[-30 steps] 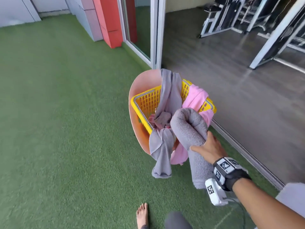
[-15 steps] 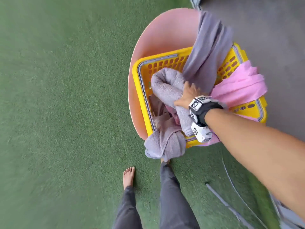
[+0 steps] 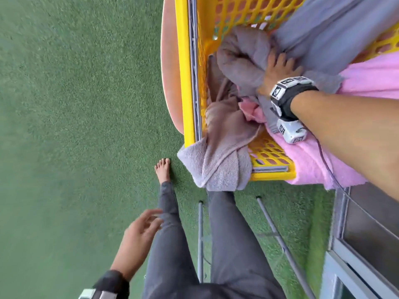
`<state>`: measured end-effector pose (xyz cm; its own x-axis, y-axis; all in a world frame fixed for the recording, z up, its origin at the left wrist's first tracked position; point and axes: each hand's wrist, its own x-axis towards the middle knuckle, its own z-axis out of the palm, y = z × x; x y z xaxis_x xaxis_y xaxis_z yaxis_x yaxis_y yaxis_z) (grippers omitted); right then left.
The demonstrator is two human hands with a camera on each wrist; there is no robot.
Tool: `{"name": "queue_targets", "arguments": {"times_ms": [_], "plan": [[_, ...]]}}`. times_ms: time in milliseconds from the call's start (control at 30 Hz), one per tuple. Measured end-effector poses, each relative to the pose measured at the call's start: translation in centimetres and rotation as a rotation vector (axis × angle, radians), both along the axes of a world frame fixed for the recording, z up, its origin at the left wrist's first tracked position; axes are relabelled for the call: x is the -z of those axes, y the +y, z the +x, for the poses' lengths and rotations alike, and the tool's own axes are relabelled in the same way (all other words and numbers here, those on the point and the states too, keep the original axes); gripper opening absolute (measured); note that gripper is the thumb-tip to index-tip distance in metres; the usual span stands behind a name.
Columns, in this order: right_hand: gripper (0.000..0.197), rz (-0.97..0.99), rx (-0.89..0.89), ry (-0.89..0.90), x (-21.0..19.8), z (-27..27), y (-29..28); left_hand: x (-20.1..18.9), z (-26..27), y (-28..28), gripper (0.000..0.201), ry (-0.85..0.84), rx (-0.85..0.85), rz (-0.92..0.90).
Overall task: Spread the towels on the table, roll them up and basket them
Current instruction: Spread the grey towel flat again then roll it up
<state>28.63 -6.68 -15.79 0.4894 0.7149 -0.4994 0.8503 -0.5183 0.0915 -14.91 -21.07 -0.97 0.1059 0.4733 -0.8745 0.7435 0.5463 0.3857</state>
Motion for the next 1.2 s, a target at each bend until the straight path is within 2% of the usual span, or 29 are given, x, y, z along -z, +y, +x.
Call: {"name": "queue_targets", "arguments": {"times_ms": [67, 133, 200, 267, 300, 367, 433, 500, 667, 800, 833, 900, 967, 1000, 1067, 1200], "plan": [[0.110, -0.074, 0.014, 0.058, -1.6, 0.0, 0.0, -0.6, 3.2, 1.5, 0.016, -0.031, 0.032, 0.177], [0.107, -0.091, -0.021, 0.067, -4.5, -0.6, 0.1, -2.2, 6.0, 2.9, 0.013, -0.075, 0.053, 0.344], [0.074, -0.030, -0.127, 0.151, -7.6, -1.9, -0.2, -3.7, 8.5, 4.2, 0.011, -0.127, 0.086, 0.500], [0.034, -0.029, -0.267, 0.352, -10.6, -3.5, -1.1, -4.9, 11.3, 5.3, 0.009, -0.179, 0.156, 0.621], [0.025, -0.076, -0.328, 0.424, -11.9, -4.2, -1.8, -5.1, 12.5, 5.6, 0.010, -0.189, 0.214, 0.643], [0.024, -0.218, -0.436, 0.499, -13.7, -5.7, -3.7, -4.8, 14.7, 6.0, 0.023, -0.152, 0.356, 0.652], [0.029, -0.314, -0.531, 0.506, -14.4, -6.8, -5.3, -3.6, 16.4, 6.2, 0.032, -0.077, 0.464, 0.649], [0.028, -0.316, -0.575, 0.485, -14.0, -7.2, -6.0, -2.4, 17.5, 6.1, 0.030, -0.010, 0.508, 0.666], [0.018, -0.268, -0.533, 0.482, -12.8, -7.2, -5.9, -1.6, 18.9, 6.9, 0.027, 0.106, 0.460, 0.672], [0.015, -0.247, -0.508, 0.504, -12.7, -7.3, -5.5, -2.2, 19.1, 7.4, 0.025, 0.121, 0.430, 0.704], [0.011, -0.218, -0.484, 0.532, -13.2, -7.3, -5.4, -2.4, 18.9, 7.3, 0.026, 0.107, 0.372, 0.722], [0.003, -0.112, -0.417, 0.602, -14.8, -7.2, -5.2, -3.4, 18.4, 7.1, 0.028, 0.003, 0.122, 0.682], [0.004, 0.046, -0.299, 0.698, -17.0, -6.9, -5.3, -4.5, 17.5, 7.4, 0.025, -0.158, -0.160, 0.555], [0.005, 0.128, -0.251, 0.744, -18.1, -6.7, -5.5, -5.2, 17.1, 7.8, 0.020, -0.243, -0.242, 0.488], [0.004, 0.255, -0.195, 0.784, -21.1, -6.6, -5.9, -7.4, 15.8, 9.4, 0.016, -0.407, -0.262, 0.442], [0.002, 0.524, -0.137, 0.802, -29.2, -9.4, -5.4, -14.2, 12.1, 13.9, 0.015, -0.637, -0.098, 0.492]]}}
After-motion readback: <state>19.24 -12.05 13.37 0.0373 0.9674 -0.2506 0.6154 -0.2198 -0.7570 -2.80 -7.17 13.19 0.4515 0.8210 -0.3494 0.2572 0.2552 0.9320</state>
